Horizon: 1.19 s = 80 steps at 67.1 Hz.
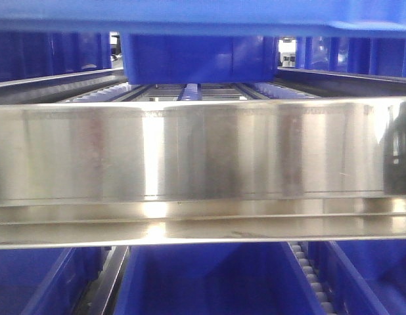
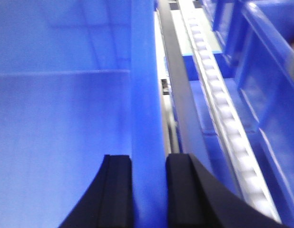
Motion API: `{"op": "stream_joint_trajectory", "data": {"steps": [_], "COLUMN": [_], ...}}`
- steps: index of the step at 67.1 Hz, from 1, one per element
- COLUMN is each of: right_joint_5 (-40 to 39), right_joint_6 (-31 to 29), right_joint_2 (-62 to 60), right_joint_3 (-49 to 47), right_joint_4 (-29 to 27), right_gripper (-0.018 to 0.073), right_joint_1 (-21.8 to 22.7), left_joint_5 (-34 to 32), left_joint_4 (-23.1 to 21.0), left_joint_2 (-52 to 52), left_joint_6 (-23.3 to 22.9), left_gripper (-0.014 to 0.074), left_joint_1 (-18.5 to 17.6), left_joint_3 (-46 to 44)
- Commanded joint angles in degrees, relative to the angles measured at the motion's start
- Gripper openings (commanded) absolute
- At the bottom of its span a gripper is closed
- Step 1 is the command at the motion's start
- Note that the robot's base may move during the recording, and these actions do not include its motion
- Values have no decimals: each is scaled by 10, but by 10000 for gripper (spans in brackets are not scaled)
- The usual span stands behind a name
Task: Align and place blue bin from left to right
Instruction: 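Lift the large blue bin up off the rack with both grippers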
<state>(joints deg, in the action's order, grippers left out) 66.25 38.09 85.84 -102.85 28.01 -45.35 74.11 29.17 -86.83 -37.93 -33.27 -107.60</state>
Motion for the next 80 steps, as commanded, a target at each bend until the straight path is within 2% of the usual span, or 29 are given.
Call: {"op": "stream_joint_trajectory", "data": {"steps": [1, 13, 18, 30, 35, 46, 68, 80], "right_joint_5": [-46, -45, -41, -39, -32, -22, -51, -76], "right_joint_6": [29, 70, 96, 127, 133, 137, 144, 144], "right_joint_2": [-34, -78, -97, -126, -132, -135, -135, -135], "right_joint_3": [25, 84, 116, 154, 156, 158, 189, 189], "right_joint_4": [36, 64, 82, 88, 100, 102, 104, 104], "right_gripper": [-80, -80, -80, -80, -80, -80, -80, -80], "right_joint_1": [-22, -70, -94, -118, -127, -131, -132, -132], "left_joint_5": [-42, -42, -42, -42, -42, -42, -42, -42], "left_joint_4": [-3, 40, 45, 79, 81, 83, 100, 72], "left_joint_2": [35, 88, 105, 116, 116, 116, 116, 116], "left_joint_6": [-39, -89, -96, -122, -124, -136, -136, -136], "left_gripper": [-111, -111, -111, -111, -111, -111, -111, -111], "left_joint_1": [-22, -63, -89, -138, -147, -153, -153, -153], "left_joint_3": [44, 122, 140, 166, 166, 166, 166, 172]}}
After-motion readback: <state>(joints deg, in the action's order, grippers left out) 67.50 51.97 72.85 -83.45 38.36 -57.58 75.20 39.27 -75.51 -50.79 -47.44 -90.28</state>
